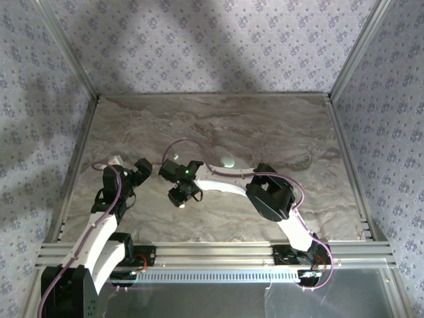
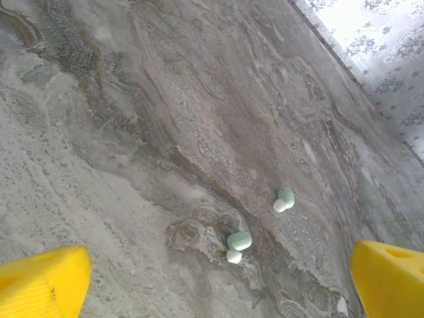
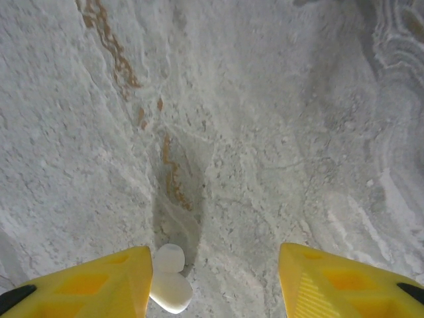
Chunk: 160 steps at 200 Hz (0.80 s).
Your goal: Insert the wireless bluetooth earbuds into the charging case
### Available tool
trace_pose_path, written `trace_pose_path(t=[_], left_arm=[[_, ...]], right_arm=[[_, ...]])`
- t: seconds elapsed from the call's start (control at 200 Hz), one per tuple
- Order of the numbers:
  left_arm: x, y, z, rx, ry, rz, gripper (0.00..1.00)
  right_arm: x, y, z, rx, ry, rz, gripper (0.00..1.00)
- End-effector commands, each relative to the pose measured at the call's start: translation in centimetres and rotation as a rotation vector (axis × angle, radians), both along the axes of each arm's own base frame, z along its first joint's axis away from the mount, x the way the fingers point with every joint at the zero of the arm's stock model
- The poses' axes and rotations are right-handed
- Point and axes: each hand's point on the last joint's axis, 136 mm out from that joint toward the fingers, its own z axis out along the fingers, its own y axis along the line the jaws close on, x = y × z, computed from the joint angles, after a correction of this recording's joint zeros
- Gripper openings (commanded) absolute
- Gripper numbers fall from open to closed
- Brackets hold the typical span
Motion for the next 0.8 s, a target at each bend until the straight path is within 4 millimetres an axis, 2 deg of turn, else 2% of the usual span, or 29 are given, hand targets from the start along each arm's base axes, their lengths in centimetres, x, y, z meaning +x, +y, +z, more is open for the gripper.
trace_pose_path(t=[0.0, 0.165, 0.335, 0.575, 0.795], left_arm=[[0.2, -0.1, 0.3, -0.012, -0.016, -0.006, 1.00], [0.2, -0.2, 0.3, -0.014, -0.015, -0.009, 1.00], [0.2, -0.2, 0.4, -0.016, -0.019, -0.010, 1.00], [0.3, -0.4, 0.4, -0.021, -0.020, -0.018, 1.00], [0.3, -0.4, 0.4, -0.024, -0.023, -0.021, 1.00]], right_arm=[[-0.6, -0.3, 0.0, -0.038, -0.026, 0.041, 0.53], [-1.4, -0.3, 0.5, -0.028, -0.033, 0.085, 0.54], [-2.8, -0.9, -0.2, -0.061, -0.041, 0.131, 0.61], [-2.1, -2.5, -0.9, -0.141, -0.083, 0.097, 0.64], [-0.5, -3.9, -0.5, -0.174, -0.121, 0.040, 0.62]])
